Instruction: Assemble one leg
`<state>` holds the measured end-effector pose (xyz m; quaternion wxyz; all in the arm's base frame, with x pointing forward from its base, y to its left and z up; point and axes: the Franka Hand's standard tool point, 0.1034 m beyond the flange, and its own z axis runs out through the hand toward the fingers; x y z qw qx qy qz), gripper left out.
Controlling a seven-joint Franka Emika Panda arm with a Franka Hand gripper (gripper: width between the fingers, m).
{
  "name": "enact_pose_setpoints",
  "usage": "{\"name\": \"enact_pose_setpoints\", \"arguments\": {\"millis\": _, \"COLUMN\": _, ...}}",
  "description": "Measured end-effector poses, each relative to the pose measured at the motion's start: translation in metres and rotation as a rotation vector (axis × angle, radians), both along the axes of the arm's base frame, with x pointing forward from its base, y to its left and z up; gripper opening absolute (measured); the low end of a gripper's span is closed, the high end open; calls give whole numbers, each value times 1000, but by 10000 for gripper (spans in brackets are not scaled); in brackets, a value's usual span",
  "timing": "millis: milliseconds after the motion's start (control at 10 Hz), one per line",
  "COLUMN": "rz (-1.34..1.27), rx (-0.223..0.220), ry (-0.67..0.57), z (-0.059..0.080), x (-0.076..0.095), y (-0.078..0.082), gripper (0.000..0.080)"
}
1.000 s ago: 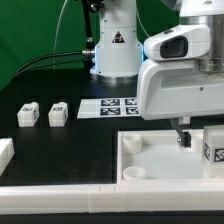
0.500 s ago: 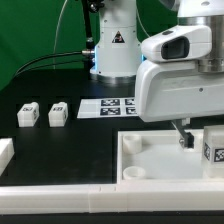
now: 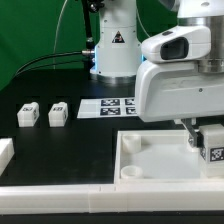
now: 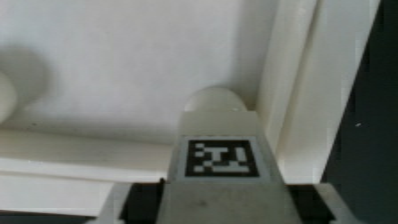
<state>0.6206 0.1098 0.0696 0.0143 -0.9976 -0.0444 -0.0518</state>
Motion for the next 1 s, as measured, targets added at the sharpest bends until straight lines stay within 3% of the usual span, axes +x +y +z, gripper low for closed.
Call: {"name": "enact_pose_setpoints", "arguments": {"millis": 1000, "rz": -1152, "rx": 144, "ry": 52, "z": -1, "x": -3, "y": 10, "gripper": 294}}
